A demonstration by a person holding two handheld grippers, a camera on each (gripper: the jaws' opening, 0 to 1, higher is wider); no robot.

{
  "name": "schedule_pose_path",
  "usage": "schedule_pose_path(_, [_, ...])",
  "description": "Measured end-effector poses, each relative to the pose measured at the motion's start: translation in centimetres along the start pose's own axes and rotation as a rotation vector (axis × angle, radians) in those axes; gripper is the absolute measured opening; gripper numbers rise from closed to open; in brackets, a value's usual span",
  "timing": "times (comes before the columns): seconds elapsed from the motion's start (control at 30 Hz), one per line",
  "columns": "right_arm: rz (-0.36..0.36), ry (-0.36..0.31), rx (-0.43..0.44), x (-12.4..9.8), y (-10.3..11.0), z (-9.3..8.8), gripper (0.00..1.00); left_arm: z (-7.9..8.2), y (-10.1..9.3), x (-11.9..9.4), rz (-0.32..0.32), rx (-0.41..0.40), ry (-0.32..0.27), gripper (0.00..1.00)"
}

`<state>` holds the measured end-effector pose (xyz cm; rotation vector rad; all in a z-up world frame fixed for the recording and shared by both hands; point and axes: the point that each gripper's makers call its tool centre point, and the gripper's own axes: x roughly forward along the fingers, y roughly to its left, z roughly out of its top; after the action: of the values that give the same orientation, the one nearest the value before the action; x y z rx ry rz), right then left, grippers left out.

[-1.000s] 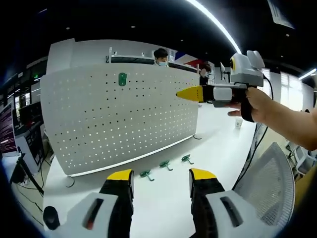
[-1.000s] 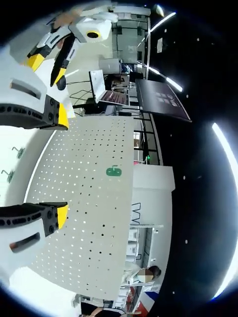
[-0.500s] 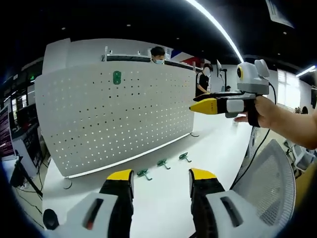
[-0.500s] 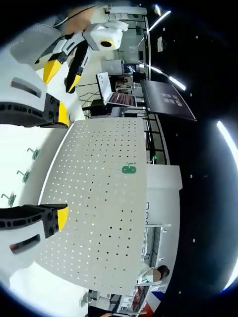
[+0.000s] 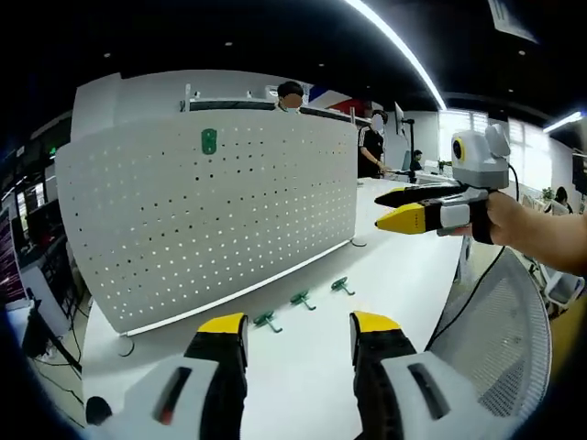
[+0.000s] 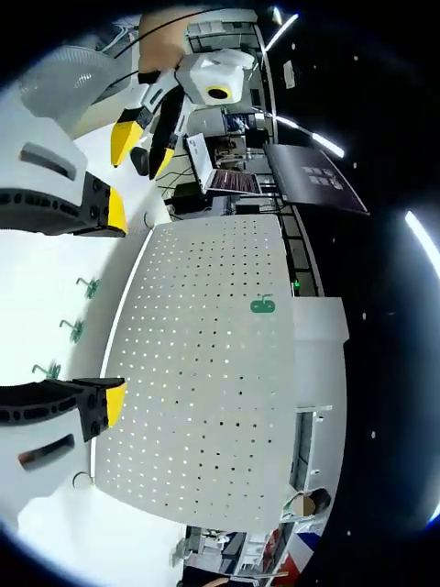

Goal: Insert the hook assembly into the mounting plate slot until the hook locks in place.

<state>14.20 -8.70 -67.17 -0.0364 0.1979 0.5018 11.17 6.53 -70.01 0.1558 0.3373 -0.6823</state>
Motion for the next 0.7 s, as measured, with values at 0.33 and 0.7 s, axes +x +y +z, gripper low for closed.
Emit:
schedule_pose_path(0.33, [-0.011,-0.007,0.015,-1.2,-0.2,-0.9,0.60,-0.4,0.3,0.6,-0.053,0.073,0.055,0.44])
schedule_pose_path(0.7, [-0.006,-0.005,0.050,-1.6,0.3,-1.9,0.59,0.0,2.7,1.3,-0.079,0.167,0.116,0.41])
